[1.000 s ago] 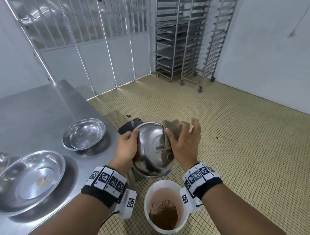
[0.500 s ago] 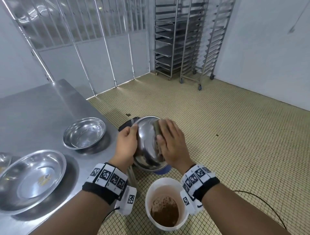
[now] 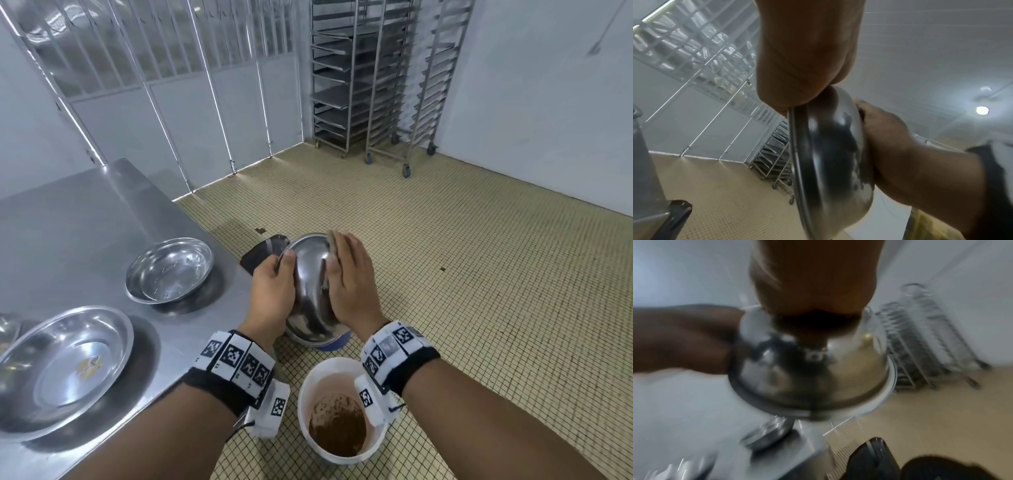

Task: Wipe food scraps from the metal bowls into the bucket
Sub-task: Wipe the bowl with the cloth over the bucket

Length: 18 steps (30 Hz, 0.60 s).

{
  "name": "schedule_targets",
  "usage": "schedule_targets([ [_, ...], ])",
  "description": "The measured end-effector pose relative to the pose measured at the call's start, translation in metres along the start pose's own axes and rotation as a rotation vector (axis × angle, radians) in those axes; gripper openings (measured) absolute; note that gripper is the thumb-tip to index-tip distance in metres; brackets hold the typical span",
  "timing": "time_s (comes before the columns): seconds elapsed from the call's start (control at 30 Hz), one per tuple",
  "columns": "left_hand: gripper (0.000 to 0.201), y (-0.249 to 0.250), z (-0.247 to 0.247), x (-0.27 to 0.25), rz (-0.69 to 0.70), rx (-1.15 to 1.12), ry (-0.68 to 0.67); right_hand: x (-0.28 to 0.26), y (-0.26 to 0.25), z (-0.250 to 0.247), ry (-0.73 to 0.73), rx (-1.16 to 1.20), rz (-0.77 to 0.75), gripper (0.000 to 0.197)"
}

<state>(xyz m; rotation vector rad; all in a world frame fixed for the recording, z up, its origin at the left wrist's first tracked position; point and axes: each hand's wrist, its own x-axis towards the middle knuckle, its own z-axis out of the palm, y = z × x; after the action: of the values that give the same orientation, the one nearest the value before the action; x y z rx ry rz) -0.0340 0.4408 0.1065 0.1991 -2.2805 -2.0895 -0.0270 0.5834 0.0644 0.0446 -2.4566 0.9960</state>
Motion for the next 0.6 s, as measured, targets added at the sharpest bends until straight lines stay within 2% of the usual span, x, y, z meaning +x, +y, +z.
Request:
schedule_targets([
  [0.1, 0.038, 0.005, -0.002, 0.009, 0.0, -0.056, 0.064, -0.015, -0.008, 0.002, -0.04, -0.139, -0.347, 0.059],
  [0.17, 0.038, 0.012, -0.007, 0.017, 0.004, -0.092, 0.105, -0.037, 0.004, 0.007, -0.089, -0.135, -0.445, 0.058],
  [0.23, 0.035, 0.018, -0.01, 0.021, 0.026, -0.107, 0.103, -0.047, 0.018, 0.009, -0.074, -0.064, -0.334, 0.061],
  [0.33, 0.038, 0.014, -0.012, 0.022, 0.057, -0.039, 0.016, -0.035, 0.016, 0.004, -0.076, 0.157, 0.022, 0.063],
  [0.4, 0.038, 0.009, -0.01, 0.019, 0.083, 0.021, -0.049, -0.017, 0.01, -0.003, -0.02, 0.282, 0.191, 0.06],
  [0.5, 0.038, 0.01, -0.008, 0.012, 0.13, 0.117, -0.106, 0.01, 0.005, -0.022, 0.071, 0.366, 0.298, 0.045],
  [0.6, 0.039, 0.009, -0.008, 0.007, 0.184, 0.145, -0.17, 0.026, -0.004, -0.04, 0.11, 0.333, 0.289, 0.039],
])
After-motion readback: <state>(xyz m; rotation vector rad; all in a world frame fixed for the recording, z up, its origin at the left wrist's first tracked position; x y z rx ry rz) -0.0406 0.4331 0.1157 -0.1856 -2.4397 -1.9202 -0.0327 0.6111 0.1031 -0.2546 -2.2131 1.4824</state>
